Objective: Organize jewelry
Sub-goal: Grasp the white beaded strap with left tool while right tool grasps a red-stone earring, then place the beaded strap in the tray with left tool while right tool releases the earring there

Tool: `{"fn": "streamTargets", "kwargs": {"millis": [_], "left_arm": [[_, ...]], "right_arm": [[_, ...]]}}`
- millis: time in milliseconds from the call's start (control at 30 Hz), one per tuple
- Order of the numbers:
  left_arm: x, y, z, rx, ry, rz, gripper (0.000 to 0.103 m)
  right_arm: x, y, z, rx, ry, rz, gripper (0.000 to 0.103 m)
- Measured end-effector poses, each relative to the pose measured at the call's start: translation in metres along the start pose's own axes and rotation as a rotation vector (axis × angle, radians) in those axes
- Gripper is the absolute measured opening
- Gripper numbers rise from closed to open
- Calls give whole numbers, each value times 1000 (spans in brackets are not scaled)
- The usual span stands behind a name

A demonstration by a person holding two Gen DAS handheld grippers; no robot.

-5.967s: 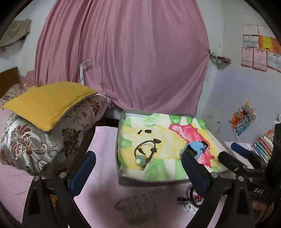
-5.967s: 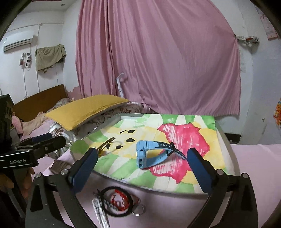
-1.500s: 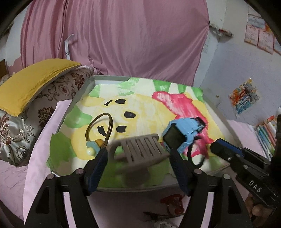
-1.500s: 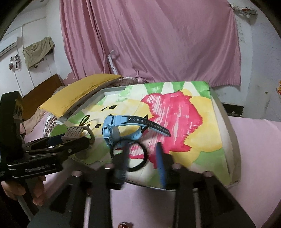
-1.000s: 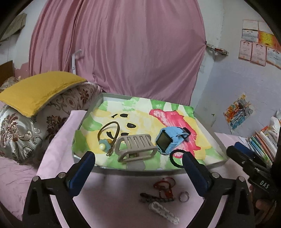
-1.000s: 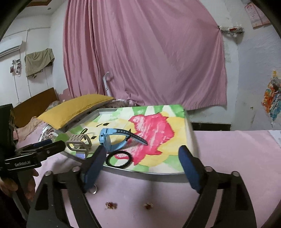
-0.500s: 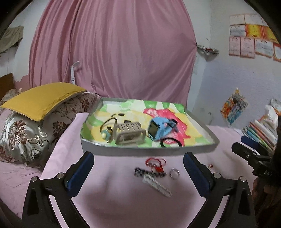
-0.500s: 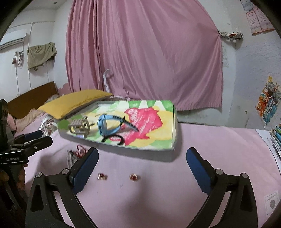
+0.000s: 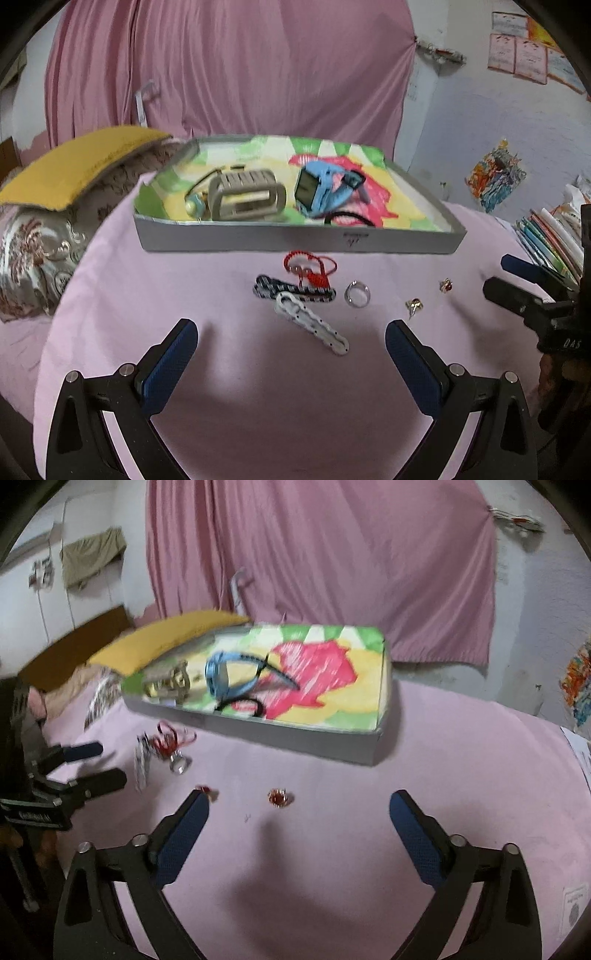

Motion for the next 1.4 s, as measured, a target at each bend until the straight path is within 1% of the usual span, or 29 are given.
{"fn": "streamTargets", "kwargs": {"millis": [33,67,100,133,200,233,300,333,433,467,500,567,633,700,733,800,900,1000,1133,1200,1233,1400], "left_arm": [[0,-3,0,6,8,10,102],[0,-4,-1,8,10,15,98],[1,-7,-1,12,11,22,93],[1,-8,-2,12,9,28,90],[0,-14,-4,6,8,50,81],[0,-18,-4,0,10,64,79],[-1,-21,-5,-26,2,65,73],[-3,-22,-5,-30,1,68,72],[-6,-25,-7,-53,-3,74,63],[-6,-26,-8,-51,-7,79,57],[-6,-27,-10,-56,-14,80,54],[-5,-27,-13,-58,-30,84,51],[-5,-27,-14,-58,-41,82,46],[-4,-26,-14,-62,-53,81,38],[-4,-25,-13,-63,-56,82,36],[-4,-23,-10,-65,-62,86,29],[-5,-21,-5,-44,-59,97,25],[-5,-18,-2,-29,-61,112,25],[-4,-17,-3,-22,-69,128,25],[-3,-17,-3,-16,-72,132,22],[-3,-17,-4,0,-69,132,19],[0,-14,-6,77,-38,118,14]], "right_arm": [[1,-3,2,-9,10,13,84],[2,-6,4,-16,15,24,79],[2,-8,5,-19,20,32,75],[2,-10,6,-20,24,39,72],[2,-13,7,-22,26,52,64],[2,-15,7,-29,26,64,61],[3,-19,9,-46,25,84,54],[3,-20,10,-51,25,91,54],[2,-23,12,-61,31,107,49],[2,-24,13,-65,35,113,47],[2,-25,14,-66,38,117,46],[0,-26,16,-64,46,123,44],[-2,-29,18,-44,63,126,39],[-4,-31,19,-27,76,127,34],[-5,-31,20,-25,82,127,32],[-7,-32,23,-21,94,122,31],[-8,-31,25,-20,105,119,31],[-8,-32,24,-20,102,119,25],[-9,-33,24,-22,111,116,22],[-9,-34,25,-26,124,113,13],[-9,-33,26,-29,130,111,12],[-8,-30,25,-32,130,104,12]]}}
Point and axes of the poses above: each gripper's, at about its wrist camera, not at the fingertips, and y roughly against the way its jaws point, z to its left, x to its underside, the point moved 5 cm from there along -y, roughly the way its jaws point, and after that the axes turned 15 degrees about x, right-handed, at the moved point
